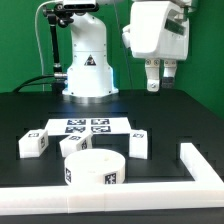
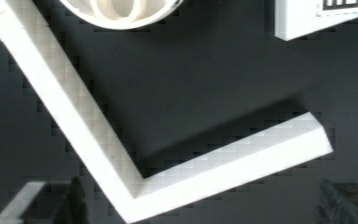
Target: Assemble stool
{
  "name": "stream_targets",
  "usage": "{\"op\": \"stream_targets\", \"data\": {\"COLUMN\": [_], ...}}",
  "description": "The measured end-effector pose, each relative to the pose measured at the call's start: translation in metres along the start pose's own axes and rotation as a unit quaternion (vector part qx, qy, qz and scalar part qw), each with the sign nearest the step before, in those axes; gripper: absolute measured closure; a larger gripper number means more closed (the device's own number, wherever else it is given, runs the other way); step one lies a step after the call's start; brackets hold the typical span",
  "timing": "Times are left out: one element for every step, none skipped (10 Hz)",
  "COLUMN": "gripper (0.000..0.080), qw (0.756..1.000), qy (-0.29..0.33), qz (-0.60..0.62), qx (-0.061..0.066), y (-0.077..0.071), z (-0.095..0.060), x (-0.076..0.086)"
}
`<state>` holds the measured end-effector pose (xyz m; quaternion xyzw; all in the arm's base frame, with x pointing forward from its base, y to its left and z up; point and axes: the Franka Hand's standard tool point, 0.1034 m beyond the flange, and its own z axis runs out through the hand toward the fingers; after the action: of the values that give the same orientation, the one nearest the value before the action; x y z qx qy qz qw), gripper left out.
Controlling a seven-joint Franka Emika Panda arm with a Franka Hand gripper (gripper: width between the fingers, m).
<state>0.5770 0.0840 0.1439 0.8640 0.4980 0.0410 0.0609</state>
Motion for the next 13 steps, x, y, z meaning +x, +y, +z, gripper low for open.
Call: {"op": "stream_targets", "data": {"gripper": [0.0150, 0.0150, 0.0150, 0.0150, 0.0150, 0.0150, 0.0150, 0.0150, 0.0150, 0.0150, 0.0150, 0.0150, 0.0150], "qw": [1.000, 1.000, 1.000, 1.000, 1.000, 0.999, 1.000, 0.998, 0.998, 0.998, 0.998, 0.998, 0.998], "qy": [0.000, 0.000, 0.000, 0.000, -0.001, -0.004, -0.008, -0.004, -0.003, -0.006, -0.005, -0.005, -0.006], "qz": [0.000, 0.000, 0.000, 0.001, -0.014, -0.038, -0.030, -0.055, -0.065, -0.061, -0.062, -0.063, -0.062], "qx": [0.000, 0.000, 0.000, 0.001, 0.002, 0.004, 0.006, 0.005, 0.009, 0.013, 0.012, 0.013, 0.013], "y": [0.000, 0.000, 0.000, 0.000, 0.001, 0.011, 0.019, 0.026, 0.034, 0.040, 0.038, 0.038, 0.038], "z": [0.000, 0.000, 0.000, 0.000, 0.003, 0.011, 0.017, 0.027, 0.043, 0.050, 0.049, 0.049, 0.049], "x": [0.000, 0.000, 0.000, 0.000, -0.004, -0.024, -0.040, -0.051, -0.069, -0.077, -0.074, -0.074, -0.075]}}
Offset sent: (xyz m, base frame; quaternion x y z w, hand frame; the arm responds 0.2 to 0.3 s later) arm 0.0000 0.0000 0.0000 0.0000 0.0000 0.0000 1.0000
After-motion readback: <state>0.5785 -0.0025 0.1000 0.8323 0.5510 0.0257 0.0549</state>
